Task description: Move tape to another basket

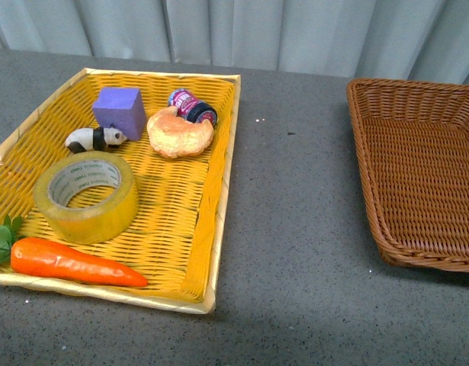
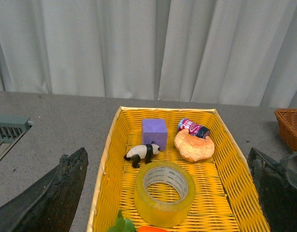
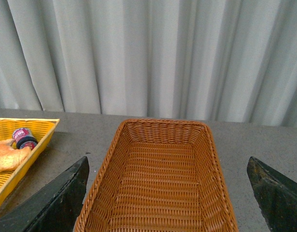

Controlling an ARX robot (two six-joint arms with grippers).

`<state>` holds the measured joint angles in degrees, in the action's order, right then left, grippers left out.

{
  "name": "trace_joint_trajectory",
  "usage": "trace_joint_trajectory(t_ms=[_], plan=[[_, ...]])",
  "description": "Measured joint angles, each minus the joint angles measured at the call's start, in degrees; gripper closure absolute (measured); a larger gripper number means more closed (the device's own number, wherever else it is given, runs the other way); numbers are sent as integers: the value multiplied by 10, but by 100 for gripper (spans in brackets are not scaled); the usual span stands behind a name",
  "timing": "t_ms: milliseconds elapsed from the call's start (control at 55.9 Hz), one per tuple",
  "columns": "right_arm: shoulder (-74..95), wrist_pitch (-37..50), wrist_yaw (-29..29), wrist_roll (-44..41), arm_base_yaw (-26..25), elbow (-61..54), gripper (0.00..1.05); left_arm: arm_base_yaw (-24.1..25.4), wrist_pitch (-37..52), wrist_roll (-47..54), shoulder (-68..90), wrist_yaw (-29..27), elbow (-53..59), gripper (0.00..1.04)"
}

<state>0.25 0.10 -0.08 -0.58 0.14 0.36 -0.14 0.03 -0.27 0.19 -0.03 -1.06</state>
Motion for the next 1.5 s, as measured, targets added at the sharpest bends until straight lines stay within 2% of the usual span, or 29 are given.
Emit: trace_joint_trajectory(t_ms=[1504], plan=[[0, 0, 0, 0, 0, 0, 9, 0, 0, 0, 0, 0, 0, 7]])
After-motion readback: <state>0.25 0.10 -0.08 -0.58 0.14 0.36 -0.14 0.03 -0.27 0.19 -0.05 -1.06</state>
